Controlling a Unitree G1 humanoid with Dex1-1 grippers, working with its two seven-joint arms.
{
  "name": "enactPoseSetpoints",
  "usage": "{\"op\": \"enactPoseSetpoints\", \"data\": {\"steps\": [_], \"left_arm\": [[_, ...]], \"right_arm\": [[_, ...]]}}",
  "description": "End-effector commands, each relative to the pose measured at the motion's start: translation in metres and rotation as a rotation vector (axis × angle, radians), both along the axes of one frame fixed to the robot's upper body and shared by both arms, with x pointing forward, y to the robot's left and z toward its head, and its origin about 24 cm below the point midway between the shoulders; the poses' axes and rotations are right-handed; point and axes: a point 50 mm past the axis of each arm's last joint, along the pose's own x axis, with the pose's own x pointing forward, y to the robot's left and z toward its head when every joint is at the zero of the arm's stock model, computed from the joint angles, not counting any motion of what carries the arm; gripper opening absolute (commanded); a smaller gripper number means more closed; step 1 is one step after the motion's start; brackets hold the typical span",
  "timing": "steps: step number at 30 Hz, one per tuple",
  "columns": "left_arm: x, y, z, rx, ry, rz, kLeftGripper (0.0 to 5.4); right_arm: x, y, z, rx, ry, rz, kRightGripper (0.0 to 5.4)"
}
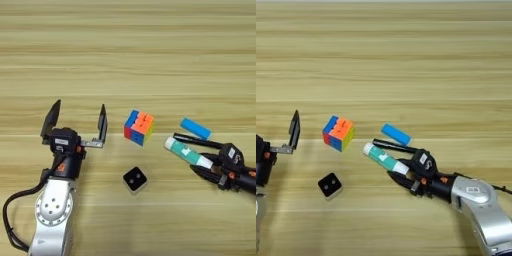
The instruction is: Move the objects on the table
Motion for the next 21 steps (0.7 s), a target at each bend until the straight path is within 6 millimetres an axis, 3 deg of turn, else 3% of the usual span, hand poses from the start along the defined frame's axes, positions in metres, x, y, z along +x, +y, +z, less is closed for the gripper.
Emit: {"op": "enactPoseSetpoints", "data": {"steps": [1, 10, 21], "left_arm": [[0.0, -0.001, -0.001, 0.006, 0.009, -0.003, 5.4], [0.001, -0.001, -0.001, 0.005, 0.009, -0.003, 5.4], [0.001, -0.001, -0.002, 0.004, 0.009, -0.001, 5.4]], "right_arm": [[0.005, 0.001, 0.007, 0.01, -0.035, -0.009, 1.7], [0.019, 0.001, 0.029, 0.098, -0.153, -0.073, 1.7], [0.037, -0.005, 0.038, 0.093, -0.216, -0.177, 1.7]]}}
